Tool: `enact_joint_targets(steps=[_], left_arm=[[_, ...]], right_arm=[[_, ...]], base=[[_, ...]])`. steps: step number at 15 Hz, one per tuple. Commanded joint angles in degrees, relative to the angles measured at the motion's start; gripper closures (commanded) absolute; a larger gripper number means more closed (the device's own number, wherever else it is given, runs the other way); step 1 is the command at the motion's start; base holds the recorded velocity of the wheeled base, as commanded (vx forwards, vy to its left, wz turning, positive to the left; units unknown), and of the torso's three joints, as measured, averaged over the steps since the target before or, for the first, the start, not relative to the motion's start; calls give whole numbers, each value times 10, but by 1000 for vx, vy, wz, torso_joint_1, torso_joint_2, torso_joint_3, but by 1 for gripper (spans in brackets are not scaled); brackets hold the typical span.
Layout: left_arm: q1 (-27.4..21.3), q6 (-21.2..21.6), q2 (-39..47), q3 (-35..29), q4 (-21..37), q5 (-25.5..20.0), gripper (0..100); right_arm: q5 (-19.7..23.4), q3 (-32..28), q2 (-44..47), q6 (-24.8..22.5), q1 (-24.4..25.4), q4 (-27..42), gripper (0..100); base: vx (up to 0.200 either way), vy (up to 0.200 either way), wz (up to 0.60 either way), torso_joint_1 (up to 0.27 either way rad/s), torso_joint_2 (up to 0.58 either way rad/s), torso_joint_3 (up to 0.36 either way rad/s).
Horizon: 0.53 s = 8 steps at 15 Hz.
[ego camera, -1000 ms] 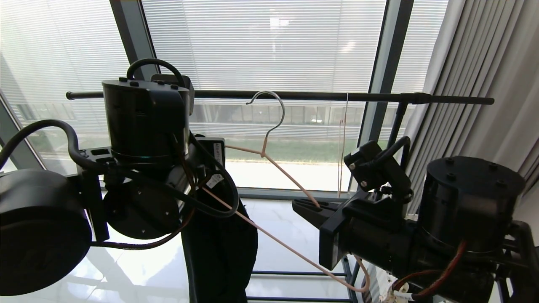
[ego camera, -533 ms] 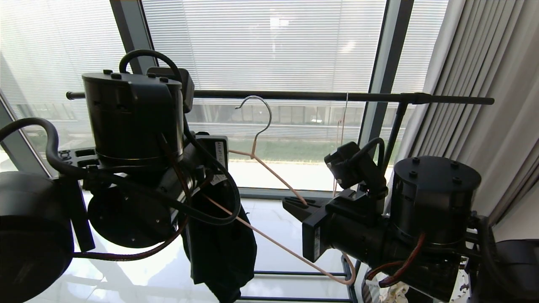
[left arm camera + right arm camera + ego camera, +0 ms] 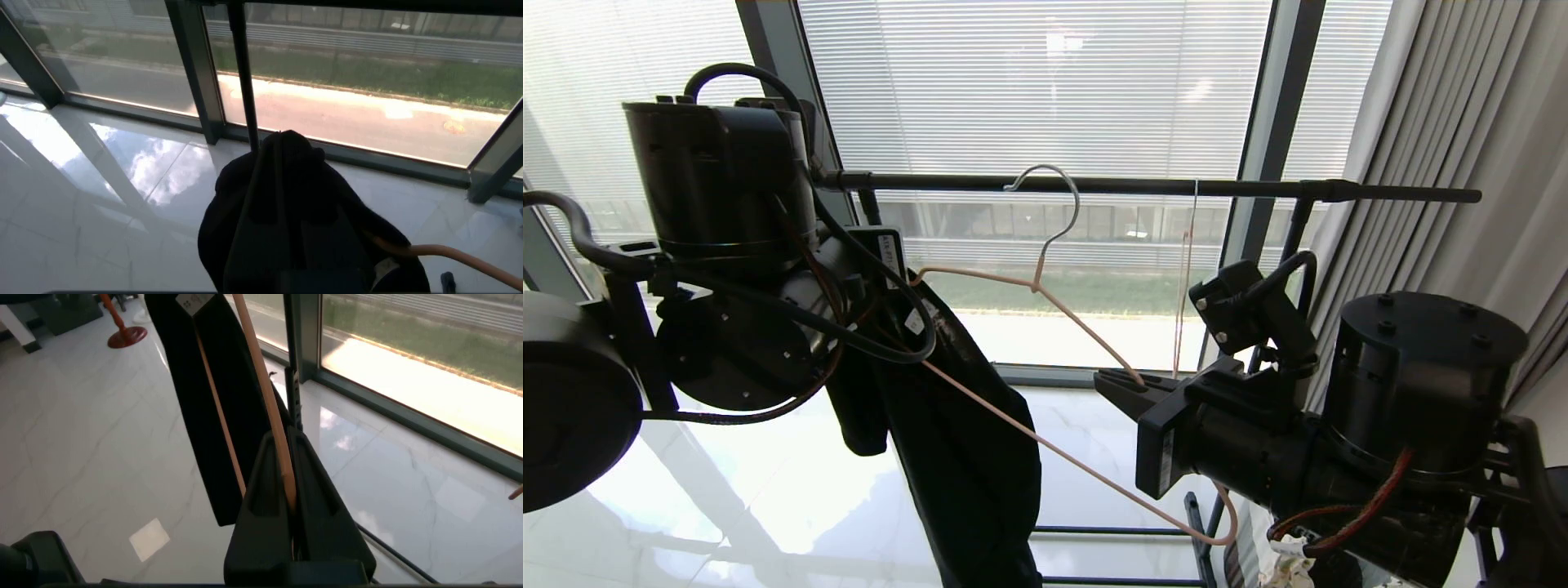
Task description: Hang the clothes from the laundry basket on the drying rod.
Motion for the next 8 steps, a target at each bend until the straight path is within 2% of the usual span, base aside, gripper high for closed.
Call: enact_joint_targets(steps=[1,4,8], left_arm=[[0,0,1,0,0,0,100],[-3,0,-4,-1,0,-8,100],[-49,-1,-19,2,0,-17,100]], right_arm=[[1,1,-22,0,2,0,100],[9,16,-32,2,6,1,100],[33,9,-4,7,4,1,100]], base=[[0,0,0,0,0,0],[0,0,0,0,0,0],[0,0,0,0,0,0]])
